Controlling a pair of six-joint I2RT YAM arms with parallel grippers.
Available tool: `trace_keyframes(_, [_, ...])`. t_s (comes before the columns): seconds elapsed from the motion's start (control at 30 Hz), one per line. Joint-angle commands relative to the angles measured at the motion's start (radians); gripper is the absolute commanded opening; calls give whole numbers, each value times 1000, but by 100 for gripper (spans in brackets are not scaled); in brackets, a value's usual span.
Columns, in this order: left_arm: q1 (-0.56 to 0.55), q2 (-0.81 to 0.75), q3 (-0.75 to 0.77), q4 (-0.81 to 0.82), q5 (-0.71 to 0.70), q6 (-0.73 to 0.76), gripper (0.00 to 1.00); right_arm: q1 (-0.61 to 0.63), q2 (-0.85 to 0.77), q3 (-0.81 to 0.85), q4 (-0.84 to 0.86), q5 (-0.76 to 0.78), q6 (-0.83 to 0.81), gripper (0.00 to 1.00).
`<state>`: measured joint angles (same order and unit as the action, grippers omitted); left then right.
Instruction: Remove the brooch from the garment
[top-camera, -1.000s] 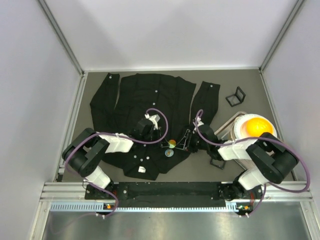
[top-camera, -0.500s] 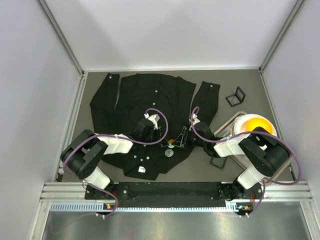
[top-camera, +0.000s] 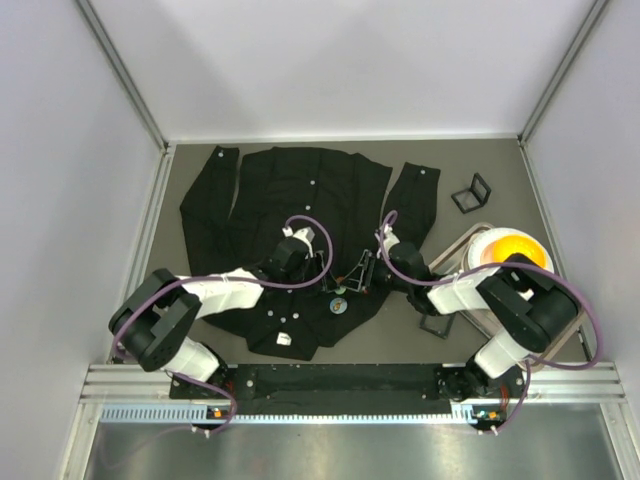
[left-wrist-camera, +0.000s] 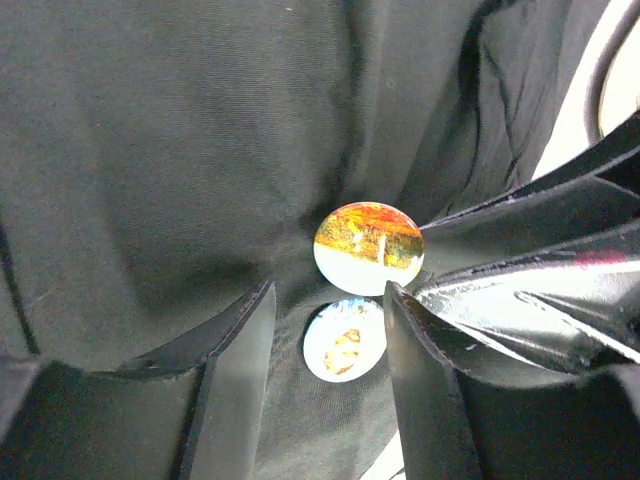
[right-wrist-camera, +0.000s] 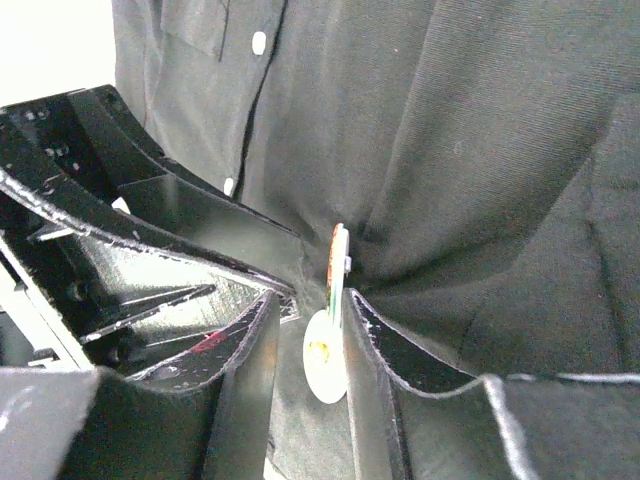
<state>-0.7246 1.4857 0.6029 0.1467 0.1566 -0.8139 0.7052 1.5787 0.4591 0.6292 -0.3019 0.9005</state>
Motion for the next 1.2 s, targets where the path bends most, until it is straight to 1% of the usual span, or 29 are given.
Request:
trace_keyframes(0.0, [-6, -36, 70, -32, -20, -169, 55, 11, 12, 12, 118, -46, -32, 33])
trace_keyframes(0.1, [-6, -68, 64, -32, -49, -226, 58, 13, 15, 15, 139, -68, -44, 33])
trace_keyframes(0.2, [-2, -116, 37, -21, -78, -281, 58, 13, 27, 15, 161, -92, -48, 33])
trace_keyframes(0.27, [1, -137, 26, -25, -97, -336, 61, 14, 35, 23, 153, -105, -48, 33])
trace_keyframes(0.33, [2, -143, 41, -67, -104, -402, 66, 14, 47, 35, 142, -117, -49, 33])
trace_keyframes(0.37, [4, -140, 46, -76, -104, -425, 73, 16, 56, 36, 142, -121, -48, 33])
trace_keyframes(0.47, [10, -114, 81, -127, -80, -507, 74, 17, 63, 41, 135, -129, -45, 34])
trace_keyframes(0.63, [20, -56, 146, -142, -26, -562, 72, 17, 73, 41, 142, -163, -38, 33])
trace_keyframes(0.73, [24, -27, 156, -142, -5, -597, 70, 17, 69, 35, 135, -170, -38, 33])
trace_keyframes(0.77, [25, -19, 150, -116, -3, -610, 69, 17, 70, 33, 133, -177, -37, 33])
trace_keyframes(0.83, [25, -22, 118, -78, -2, -645, 62, 19, 81, 36, 135, -195, -37, 33])
trace_keyframes(0.9, [31, -39, 91, -20, -21, -663, 60, 20, 89, 41, 129, -201, -35, 33])
trace_keyframes(1.07, [33, -125, -15, 73, -95, -680, 62, 23, 92, 24, 159, -215, -25, 32])
trace_keyframes(1.17, [33, -165, -48, 82, -115, -680, 62, 25, 75, 9, 167, -203, -25, 36])
